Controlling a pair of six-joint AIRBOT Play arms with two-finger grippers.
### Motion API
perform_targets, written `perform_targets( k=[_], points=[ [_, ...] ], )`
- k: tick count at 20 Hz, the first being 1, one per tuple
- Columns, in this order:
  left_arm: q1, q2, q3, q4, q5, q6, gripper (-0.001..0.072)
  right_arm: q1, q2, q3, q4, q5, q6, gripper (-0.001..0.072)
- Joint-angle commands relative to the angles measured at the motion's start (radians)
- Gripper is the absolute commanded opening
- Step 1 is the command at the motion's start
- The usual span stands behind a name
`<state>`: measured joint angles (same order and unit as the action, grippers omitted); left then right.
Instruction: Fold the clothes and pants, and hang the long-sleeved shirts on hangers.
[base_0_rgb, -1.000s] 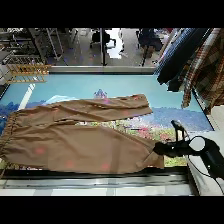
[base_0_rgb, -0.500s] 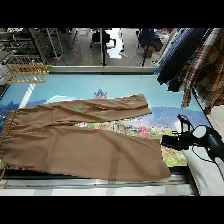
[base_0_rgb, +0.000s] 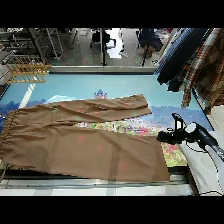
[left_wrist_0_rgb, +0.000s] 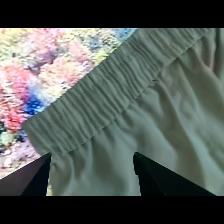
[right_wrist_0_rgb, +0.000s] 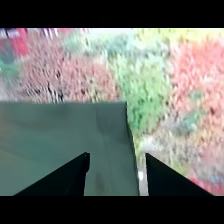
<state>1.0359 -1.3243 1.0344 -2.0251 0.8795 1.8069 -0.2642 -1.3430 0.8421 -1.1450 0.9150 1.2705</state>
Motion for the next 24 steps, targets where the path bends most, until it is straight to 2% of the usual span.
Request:
perform_targets(
  k=[1,3,7,11,15,17,18,19,22,24],
  points=[
    [0.0,0.001,0.001,-0.11,0.019,0.0,0.056,0.003,-0.051,0.058,0.132,-0.144,-0.059,0.0422],
    [0.0,0.001,0.001,-0.151,0.049,0.0,0.056,0.002,-0.118,0.15,0.245,-0.213,-0.058,0.0422],
    [0.0,0.0,0.001,-0.156,0.118,0.001,0.056,0.002,-0.362,0.418,0.425,-0.142,-0.044,0.0406],
    [0.0,0.0,0.001,-0.156,0.175,0.001,0.056,0.002,-0.534,0.603,0.397,-0.064,0.081,0.0392],
    [0.0,-0.001,0.001,-0.156,0.176,0.001,0.0559,0.024,-0.605,0.687,0.411,-0.062,0.081,0.0373],
    [0.0,-0.001,0.001,-0.156,0.177,0.001,0.0559,0.037,-0.643,0.736,0.412,-0.059,0.088,0.0305],
    [0.0,-0.001,0.001,-0.156,0.177,0.001,0.0559,0.046,-0.663,0.763,0.412,-0.046,0.096,0.0225],
    [0.0,-0.001,0.001,-0.156,0.177,0.001,0.0559,0.053,-0.676,0.792,0.406,-0.031,0.097,0.0016],
    [0.001,-0.001,0.001,-0.156,0.176,0.002,0.0559,0.058,-0.647,0.961,0.38,0.021,0.098,0.002],
    [0.0,-0.001,0.001,-0.156,0.176,0.008,0.0559,0.059,-0.595,1.136,0.325,0.123,0.089,0.002]
  ],
)
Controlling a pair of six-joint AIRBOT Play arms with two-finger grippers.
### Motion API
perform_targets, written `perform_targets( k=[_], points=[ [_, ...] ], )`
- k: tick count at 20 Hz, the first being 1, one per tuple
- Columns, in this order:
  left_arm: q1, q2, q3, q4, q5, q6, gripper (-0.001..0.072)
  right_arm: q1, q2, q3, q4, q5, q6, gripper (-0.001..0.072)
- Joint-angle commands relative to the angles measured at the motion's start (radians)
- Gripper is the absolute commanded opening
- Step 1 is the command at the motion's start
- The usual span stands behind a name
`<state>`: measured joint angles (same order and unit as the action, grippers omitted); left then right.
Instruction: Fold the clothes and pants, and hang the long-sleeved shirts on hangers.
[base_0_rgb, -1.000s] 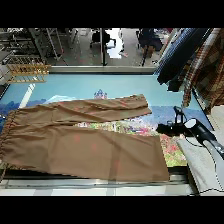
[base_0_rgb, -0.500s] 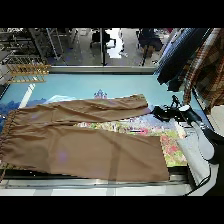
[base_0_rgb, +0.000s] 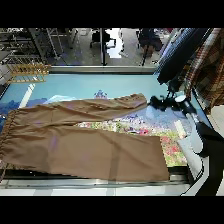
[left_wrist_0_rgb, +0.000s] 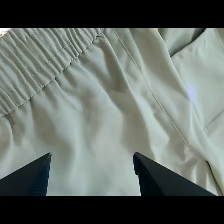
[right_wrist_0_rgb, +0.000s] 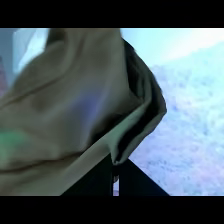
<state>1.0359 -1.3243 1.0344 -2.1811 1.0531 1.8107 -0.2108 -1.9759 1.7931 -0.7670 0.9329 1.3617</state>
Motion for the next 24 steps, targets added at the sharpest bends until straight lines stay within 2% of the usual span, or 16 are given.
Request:
perform_targets(
  k=[1,3,5,12,15,17,18,19,21,24],
  points=[
    [0.0,-0.001,0.001,0.0,0.002,0.005,0.0559,0.006,0.072,0.253,-0.135,0.18,-0.007,0.002],
    [0.0,-0.001,0.001,0.008,0.001,0.005,0.0559,0.003,0.152,0.229,-0.327,0.312,0.029,0.002],
    [0.0,-0.001,0.001,0.04,0.002,0.005,0.0559,0.002,0.202,0.121,-0.416,0.436,0.04,0.0021],
    [0.001,-0.002,0.001,0.15,-0.001,0.005,0.0559,0.002,0.216,-0.136,-0.473,0.632,0.039,0.0021],
    [0.0,-0.002,0.001,0.169,-0.001,0.005,0.0559,0.002,0.216,-0.225,-0.493,0.66,0.039,0.0026],
    [0.001,-0.002,0.001,0.174,-0.003,0.005,0.056,0.002,0.216,-0.279,-0.499,0.651,0.034,0.0116],
    [0.001,-0.002,0.001,0.185,-0.005,0.005,0.056,-0.006,0.216,-0.302,-0.505,0.645,0.036,0.0259],
    [0.001,-0.001,0.001,0.204,-0.005,0.005,0.0562,-0.018,0.225,-0.325,-0.504,0.644,0.036,0.0368],
    [0.001,-0.001,0.001,0.285,-0.005,0.004,0.0562,-0.06,0.303,-0.433,-0.503,0.599,0.034,0.0364],
    [0.001,-0.001,0.001,0.388,-0.024,-0.036,0.0562,-0.18,0.544,-0.731,-0.459,0.525,0.029,0.0365]
  ],
)
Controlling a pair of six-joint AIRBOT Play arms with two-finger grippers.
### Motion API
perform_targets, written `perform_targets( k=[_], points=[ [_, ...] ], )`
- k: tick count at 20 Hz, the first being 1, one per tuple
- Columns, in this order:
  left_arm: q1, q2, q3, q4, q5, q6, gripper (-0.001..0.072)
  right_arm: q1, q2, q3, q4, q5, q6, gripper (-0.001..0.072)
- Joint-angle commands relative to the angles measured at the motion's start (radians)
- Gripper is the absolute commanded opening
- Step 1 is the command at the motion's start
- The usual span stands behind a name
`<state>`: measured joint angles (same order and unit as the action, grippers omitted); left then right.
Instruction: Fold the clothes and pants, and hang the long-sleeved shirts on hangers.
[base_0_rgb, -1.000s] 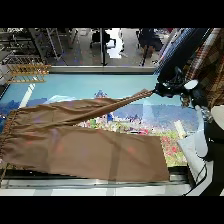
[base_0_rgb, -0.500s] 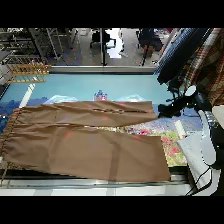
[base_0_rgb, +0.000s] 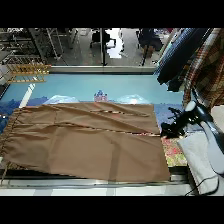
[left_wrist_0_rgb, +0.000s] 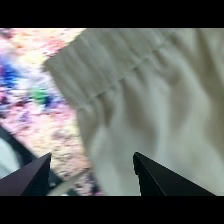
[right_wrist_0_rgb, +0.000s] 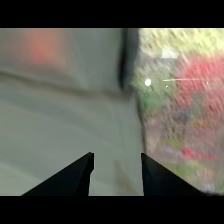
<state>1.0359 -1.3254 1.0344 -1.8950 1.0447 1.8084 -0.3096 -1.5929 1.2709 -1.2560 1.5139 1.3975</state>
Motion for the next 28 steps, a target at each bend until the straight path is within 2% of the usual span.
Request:
perform_targets(
  k=[1,4,8,12,14,16,20,22,24,26,28],
  points=[
    [0.001,0.0,0.001,0.117,-0.029,-0.055,0.0561,-0.127,0.25,-0.309,0.049,-0.064,-0.018,0.0365],
    [0.001,-0.009,0.001,0.118,-0.061,-0.095,0.0561,-0.296,0.519,-0.56,0.123,-0.062,-0.04,0.0366],
    [0.001,-0.098,0.001,0.105,-0.061,-0.13,0.056,-0.496,0.742,-0.716,0.126,0.042,-0.066,0.0366],
    [0.001,-0.182,0.001,-0.041,-0.082,-0.124,0.056,-0.55,0.784,-0.809,0.142,0.069,-0.072,0.0364],
    [0.001,-0.191,0.002,-0.113,-0.117,-0.085,0.056,-0.551,0.785,-0.85,0.106,0.082,-0.114,0.0364],
    [0.001,-0.191,0.01,-0.157,-0.15,-0.06,0.056,-0.551,0.784,-0.847,0.133,0.08,-0.156,0.0365],
    [0.001,-0.205,0.013,-0.218,-0.186,-0.02,0.0559,-0.55,0.776,-0.847,0.132,0.076,-0.151,0.0364],
    [0.001,-0.227,0.013,-0.238,-0.186,-0.02,0.0551,-0.55,0.776,-0.849,0.134,0.067,-0.117,0.0363],
    [0.001,-0.247,0.013,-0.238,-0.186,-0.02,0.0408,-0.55,0.776,-0.854,0.132,0.061,-0.089,0.0363],
    [0.001,-0.251,0.013,-0.238,-0.187,-0.02,0.0392,-0.55,0.776,-0.854,0.122,0.039,-0.059,0.0363],
    [0.001,-0.251,0.013,-0.237,-0.196,-0.02,0.0179,-0.549,0.775,-0.855,0.126,0.001,-0.024,0.0362]
  ],
)
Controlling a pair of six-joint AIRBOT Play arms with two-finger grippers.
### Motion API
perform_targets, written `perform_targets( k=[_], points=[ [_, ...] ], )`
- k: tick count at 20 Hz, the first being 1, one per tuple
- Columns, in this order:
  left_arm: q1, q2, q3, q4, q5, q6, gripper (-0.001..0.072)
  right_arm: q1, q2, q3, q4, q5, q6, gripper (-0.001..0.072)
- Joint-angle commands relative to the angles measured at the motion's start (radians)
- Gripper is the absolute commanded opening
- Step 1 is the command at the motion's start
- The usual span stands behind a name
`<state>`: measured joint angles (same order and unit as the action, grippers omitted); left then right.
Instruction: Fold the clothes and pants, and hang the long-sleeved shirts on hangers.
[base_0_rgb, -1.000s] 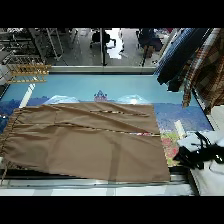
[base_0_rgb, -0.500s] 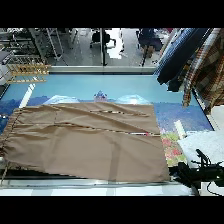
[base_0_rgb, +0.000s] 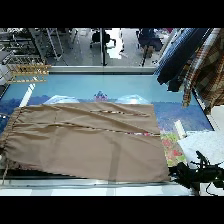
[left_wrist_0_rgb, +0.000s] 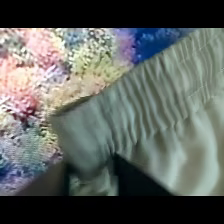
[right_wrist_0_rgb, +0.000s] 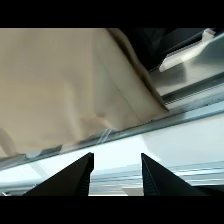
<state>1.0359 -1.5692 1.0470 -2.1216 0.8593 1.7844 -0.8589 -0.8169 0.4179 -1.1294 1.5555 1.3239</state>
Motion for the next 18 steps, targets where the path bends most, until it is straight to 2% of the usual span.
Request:
perform_targets(
  k=[1,4,5,6,9,12,16,18],
  points=[
    [0.001,-0.006,0.0,-0.011,-0.012,0.004,0.0123,0.0,-0.001,-0.002,-0.005,-0.044,0.055,0.0361],
    [0.001,-0.006,0.0,-0.011,-0.011,0.004,0.0122,0.0,-0.002,-0.001,-0.038,-0.049,0.075,0.0348],
    [0.001,-0.006,0.0,-0.011,-0.011,0.004,0.0097,0.001,-0.01,-0.001,-0.037,-0.047,0.075,0.0345],
    [0.001,-0.006,0.0,-0.011,-0.01,0.004,0.0025,0.014,-0.022,-0.002,-0.037,-0.044,0.076,0.0344],
    [0.001,-0.005,0.0,-0.011,-0.003,0.004,0.0023,0.148,-0.077,-0.003,-0.052,-0.065,0.12,0.0327],
    [0.001,0.0,0.0,-0.011,0.003,0.004,0.0023,0.245,-0.127,-0.003,-0.064,-0.118,0.186,0.0358],
    [0.001,0.0,0.0,-0.011,0.003,0.004,0.0023,0.251,-0.144,-0.016,-0.096,-0.119,0.24,0.0366],
    [0.001,0.0,0.0,-0.011,0.003,0.004,0.0023,0.251,-0.145,-0.016,-0.099,-0.148,0.25,0.0412]
  ],
)
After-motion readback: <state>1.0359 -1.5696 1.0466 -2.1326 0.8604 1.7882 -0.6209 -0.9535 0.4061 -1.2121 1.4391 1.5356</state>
